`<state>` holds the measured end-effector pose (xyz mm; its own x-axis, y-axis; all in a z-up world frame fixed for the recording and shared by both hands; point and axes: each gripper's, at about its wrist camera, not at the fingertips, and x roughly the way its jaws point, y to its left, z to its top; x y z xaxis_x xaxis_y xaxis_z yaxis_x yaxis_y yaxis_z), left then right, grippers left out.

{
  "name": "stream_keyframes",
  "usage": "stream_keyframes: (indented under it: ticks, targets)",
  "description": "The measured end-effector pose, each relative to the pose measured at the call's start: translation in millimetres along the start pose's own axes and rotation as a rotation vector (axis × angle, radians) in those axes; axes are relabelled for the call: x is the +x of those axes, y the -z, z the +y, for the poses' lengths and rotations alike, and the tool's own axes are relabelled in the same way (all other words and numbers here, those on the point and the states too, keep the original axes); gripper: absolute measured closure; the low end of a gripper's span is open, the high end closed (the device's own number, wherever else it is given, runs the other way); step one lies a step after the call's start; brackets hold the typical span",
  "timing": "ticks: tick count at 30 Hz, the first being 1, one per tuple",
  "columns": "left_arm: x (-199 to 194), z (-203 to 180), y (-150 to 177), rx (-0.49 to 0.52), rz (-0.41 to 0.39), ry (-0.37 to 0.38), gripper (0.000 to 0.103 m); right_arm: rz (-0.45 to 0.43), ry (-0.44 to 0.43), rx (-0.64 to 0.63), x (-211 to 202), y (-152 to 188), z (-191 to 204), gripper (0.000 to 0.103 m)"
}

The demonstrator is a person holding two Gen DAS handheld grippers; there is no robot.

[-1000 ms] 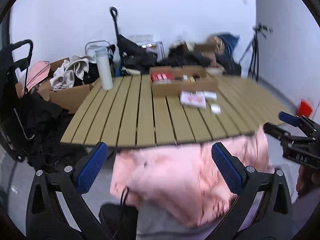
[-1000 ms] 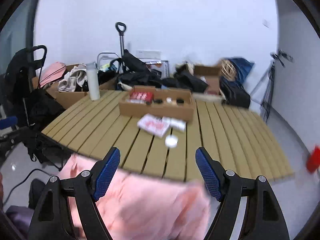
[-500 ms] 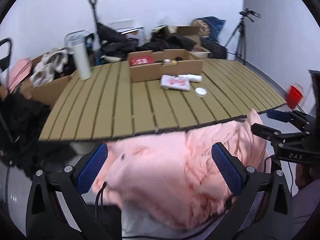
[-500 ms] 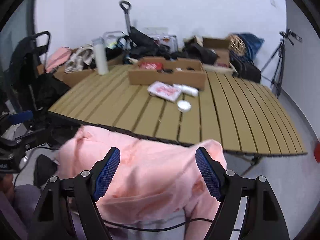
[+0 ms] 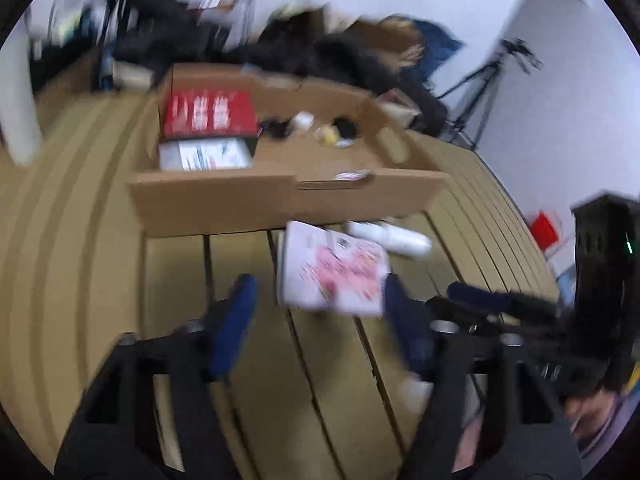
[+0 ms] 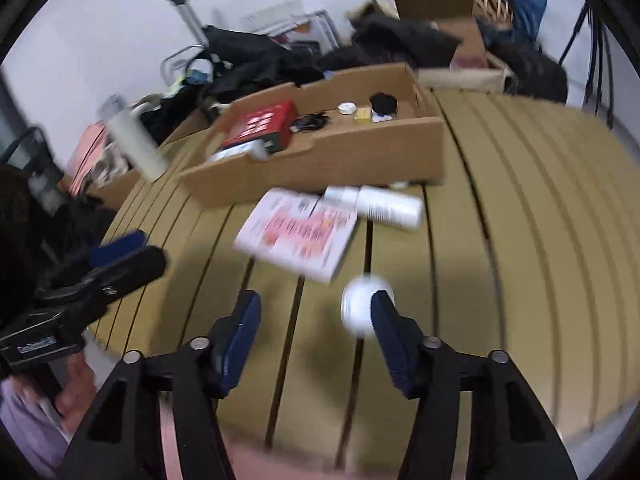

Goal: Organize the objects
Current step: 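Move both tools toward the pink card pack on the table, then grasp the pink card pack with both tools and lift it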

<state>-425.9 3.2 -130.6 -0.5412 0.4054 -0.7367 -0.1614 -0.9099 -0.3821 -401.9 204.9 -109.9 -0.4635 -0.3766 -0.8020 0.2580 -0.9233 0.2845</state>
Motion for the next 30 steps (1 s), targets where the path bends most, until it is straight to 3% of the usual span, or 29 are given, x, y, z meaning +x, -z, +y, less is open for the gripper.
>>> stream_keyframes:
  ticks: [4, 6, 11, 16, 21, 26, 30]
  targets:
    - [43.4, 14.5, -7.1, -0.052, 0.085, 0.017, 0.062, 0.059, -0.010, 0.017, 46.1, -21.9, -3.1, 0.052]
    - [52.9, 16.1, -3.5, -0.062, 0.108, 0.055, 0.072, 0.094, -0.007, 0.030, 64.6, -23.5, -6.7, 0.052]
    - [37.0, 7.6, -1.5, -0.031, 0.056, 0.051, 0.083, 0.070, -0.050, 0.055, 63.8, -25.0, -9.2, 0.066]
    - [-20.0, -13.0, 0.1, -0.035, 0.022, 0.089, 0.083, -0.012, -0.087, 0.050, 11.2, -25.3, 3.9, 0.070]
    - [-90.8, -38.8, 58.2, -0.053, -0.007, 0.139, 0.083, -0.067, -0.085, -0.002, -60.2, 20.7, 30.8, 0.070]
    - [-123.2, -56.2, 99.3, -0.036, 0.008, 0.157, 0.083, -0.080, -0.051, -0.063, -112.7, 81.4, 49.0, 0.070]
    - [-129.5, -60.1, 101.6, -0.054, 0.002, 0.182, 0.083, -0.104, -0.032, -0.063, -127.2, 88.9, 51.0, 0.074]
